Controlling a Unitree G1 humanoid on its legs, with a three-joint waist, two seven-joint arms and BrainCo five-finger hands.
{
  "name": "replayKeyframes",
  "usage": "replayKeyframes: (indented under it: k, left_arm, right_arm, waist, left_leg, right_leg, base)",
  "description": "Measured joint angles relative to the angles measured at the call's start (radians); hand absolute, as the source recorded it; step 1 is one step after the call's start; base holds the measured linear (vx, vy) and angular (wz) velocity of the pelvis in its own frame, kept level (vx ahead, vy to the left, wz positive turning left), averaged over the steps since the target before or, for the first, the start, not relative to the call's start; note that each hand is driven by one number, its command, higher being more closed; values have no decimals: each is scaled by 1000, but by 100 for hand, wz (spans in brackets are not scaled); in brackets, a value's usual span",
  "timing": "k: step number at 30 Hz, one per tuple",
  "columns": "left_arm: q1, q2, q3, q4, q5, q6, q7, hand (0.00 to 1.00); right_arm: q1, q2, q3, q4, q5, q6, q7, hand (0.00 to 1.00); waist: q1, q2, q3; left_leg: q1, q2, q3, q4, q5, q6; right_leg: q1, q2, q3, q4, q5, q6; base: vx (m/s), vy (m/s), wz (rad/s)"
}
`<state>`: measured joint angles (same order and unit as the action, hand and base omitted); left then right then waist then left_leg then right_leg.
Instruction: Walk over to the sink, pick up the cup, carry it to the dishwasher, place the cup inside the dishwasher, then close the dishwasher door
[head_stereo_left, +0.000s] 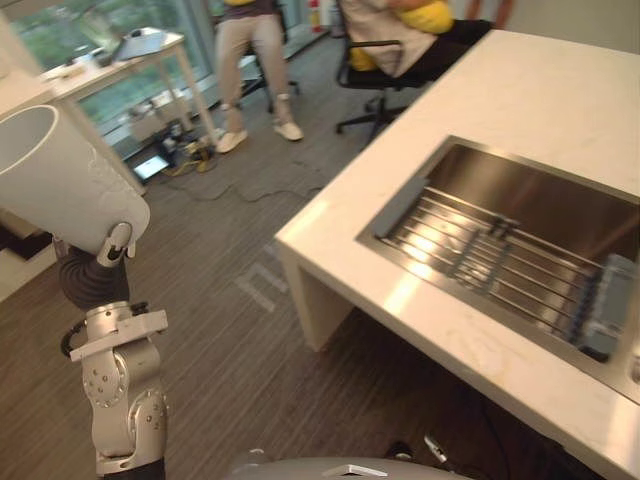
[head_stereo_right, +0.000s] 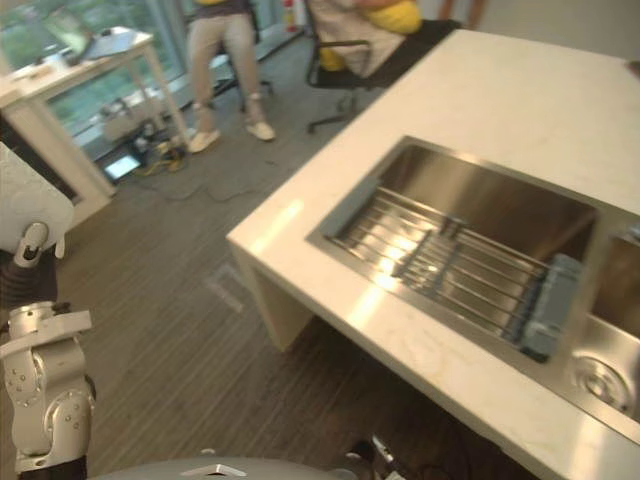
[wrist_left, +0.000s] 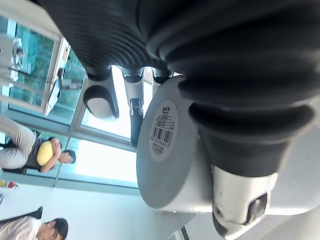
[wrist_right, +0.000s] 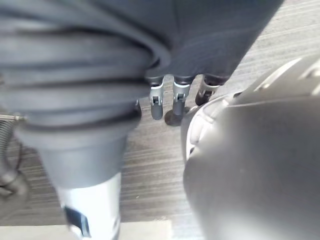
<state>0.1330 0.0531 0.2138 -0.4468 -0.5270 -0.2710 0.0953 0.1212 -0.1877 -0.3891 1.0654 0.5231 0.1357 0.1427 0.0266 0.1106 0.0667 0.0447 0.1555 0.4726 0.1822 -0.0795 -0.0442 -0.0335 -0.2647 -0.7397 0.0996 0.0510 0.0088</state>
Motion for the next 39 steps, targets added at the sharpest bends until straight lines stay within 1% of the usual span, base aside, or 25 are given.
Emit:
replayKeyframes:
  k: [2,3,4,5,7,9,10,12,13,14,15,16,17,18,20,22,24,25,29,34,35,36,37,38,39]
  left_arm:
    - [-7,2,-4,27,-16,-4,-17,100]
    - [-7,4,-7,38,-21,-4,-18,100]
    - [0,4,-18,55,-22,-4,-17,100]
    - [8,4,-25,63,-22,-4,-16,100]
    - [11,5,-28,63,-22,-4,-15,100]
    - [11,7,-30,62,-22,-4,-15,100]
    - [11,6,-36,63,-21,-4,-15,100]
    - [7,6,-84,65,-17,-3,-22,100]
    - [4,7,-91,66,-17,-3,-25,100]
    - [3,8,-96,73,-17,-5,-29,100]
    - [-5,9,-95,92,-18,-6,-35,100]
    - [-11,11,-96,105,-18,-7,-35,100]
    - [-20,15,-96,125,-18,-8,-35,100]
    - [-19,3,-110,156,-17,-6,-35,100]
    - [-12,4,-137,160,-16,-3,-35,100]
    - [-16,7,-142,140,-16,-3,-36,100]
    - [-37,8,-162,140,-7,3,-35,100]
    - [-51,8,-182,139,4,13,-35,100]
    - [-65,7,-216,117,21,53,-32,100]
    - [-28,8,-198,98,19,57,-22,100]
    - [-15,8,-186,98,17,59,-22,100]
    - [-16,7,-180,98,17,65,-24,100]
    - [-20,5,-178,100,13,67,-29,100]
    - [-27,6,-191,105,-1,70,-38,100]
    - [-27,4,-194,103,-9,74,-47,100]
  right_arm:
    - [6,9,5,2,1,3,-23,0]
    - [7,16,5,2,1,3,-27,0]
    - [7,30,6,-10,4,3,-41,0]
    - [24,48,17,-28,13,4,-56,0]
    - [32,49,26,-38,19,9,-69,0]
    - [49,41,34,-73,19,36,-84,0]
    - [57,39,34,-79,20,36,-87,0]
    - [86,41,31,-102,20,39,-83,0]
    - [101,47,31,-104,20,44,-79,0]
    - [107,73,26,-104,19,39,-79,0]
    - [111,100,25,-105,20,38,-71,0]
    - [113,113,27,-103,20,39,-61,0]
    - [111,134,29,-104,21,37,-55,0]
    - [113,135,31,-103,21,28,-55,0]
    - [110,134,36,-105,23,21,-55,0]
    - [101,115,70,-106,25,23,-55,0]
    - [100,105,74,-106,29,26,-54,0]
    - [100,104,76,-106,29,28,-52,0]
    - [90,101,115,-106,28,40,-19,0]
    - [89,95,158,-106,21,48,-20,0]
    - [88,95,158,-104,21,48,-21,0]
    - [78,100,151,-91,20,50,-22,0]
    - [73,103,149,-73,21,56,-23,0]
    - [75,103,150,-60,21,63,-28,0]
    - [83,87,136,-62,30,65,-43,0]
  waist:
    - [-6,-2,2]
    - [-4,-15,8]
    - [-4,-40,15]
    - [-4,-53,16]
    - [-5,-64,23]
    - [-4,-63,29]
    - [-4,-61,30]
    - [-14,-46,29]
    - [-19,-45,30]
    - [-29,-45,37]
    - [-35,-70,35]
    - [-34,-88,34]
    - [-30,-128,40]
    - [-44,-127,43]
    - [-33,-129,43]
    - [-22,-115,35]
    - [-24,-115,21]
    - [-26,-109,15]
    - [-15,-119,4]
    - [10,-130,1]
    - [4,-115,6]
    - [-10,-131,6]
    - [-14,-169,6]
    - [-20,-159,7]
    - [-24,-129,9]
  left_leg:
    - [5,-17,42,-86,1,-6]
    - [17,-33,33,-121,18,2]
    - [44,-65,6,-191,61,9]
    - [67,-92,-21,-256,96,21]
    - [63,-115,-56,-269,93,37]
    - [63,-138,-90,-269,97,68]
    - [61,-141,-103,-269,99,70]
    - [40,-141,-204,-268,118,77]
    - [35,-144,-236,-268,126,82]
    - [16,-145,-305,-268,145,98]
    - [-10,-148,-364,-268,154,97]
    - [-16,-153,-386,-268,158,97]
    - [-36,-177,-418,-268,170,96]
    - [-48,-186,-460,-268,189,95]
    - [-45,-190,-474,-269,209,90]
    - [-48,-188,-489,-269,221,76]
    - [-67,-187,-514,-269,229,67]
    - [-68,-189,-532,-269,236,65]
    - [-81,-184,-585,-268,250,62]
    - [-102,-184,-622,-268,243,57]
    - [-121,-186,-604,-269,227,67]
    - [-138,-193,-555,-269,159,101]
    - [-151,-197,-487,-226,138,119]
    - [-219,-171,-302,-43,110,132]
    - [-232,-130,-164,77,67,147]
  right_leg:
    - [12,-11,-71,-2,26,9]
    - [19,-19,-91,1,29,10]
    - [41,-41,-119,1,40,16]
    - [62,-56,-146,3,49,22]
    - [84,-83,-178,13,61,33]
    - [108,-109,-193,21,83,39]
    - [109,-115,-163,30,91,34]
    - [103,-111,82,80,129,-44]
    - [99,-107,157,100,118,-74]
    - [92,-68,318,121,31,-105]
    - [110,6,463,89,-109,-54]
    - [118,44,521,60,-161,-46]
    - [138,93,625,4,-218,-43]
    - [155,118,678,6,-231,13]
    - [156,141,713,49,-247,36]
    - [156,149,703,60,-249,56]
    - [162,153,670,51,-237,76]
    - [174,156,656,46,-236,77]
    - [181,169,644,50,-236,77]
    - [190,175,632,40,-241,71]
    - [200,180,596,28,-241,72]
    - [214,167,538,-1,-237,68]
    - [219,138,501,-14,-236,68]
    - [220,122,425,-1,-231,73]
    - [238,128,369,15,-241,78]
  base:
    - [-142,261,101]
    - [-204,260,89]
    - [-174,211,77]
    - [-180,195,76]
    - [-163,161,59]
    - [-153,113,53]
    - [-101,139,71]
    - [7,301,115]
    - [22,328,152]
    - [-15,149,163]
    - [-24,28,165]
    - [-35,-128,157]
    - [-47,-123,166]
    - [-45,-108,153]
    - [-12,-79,93]
    - [7,-78,34]
    - [33,-60,35]
    - [45,-70,48]
    - [12,-13,33]
    - [-52,22,32]
    - [-77,-49,88]
    - [53,-84,117]
    - [216,-107,156]
    - [386,-28,162]
    - [328,29,155]
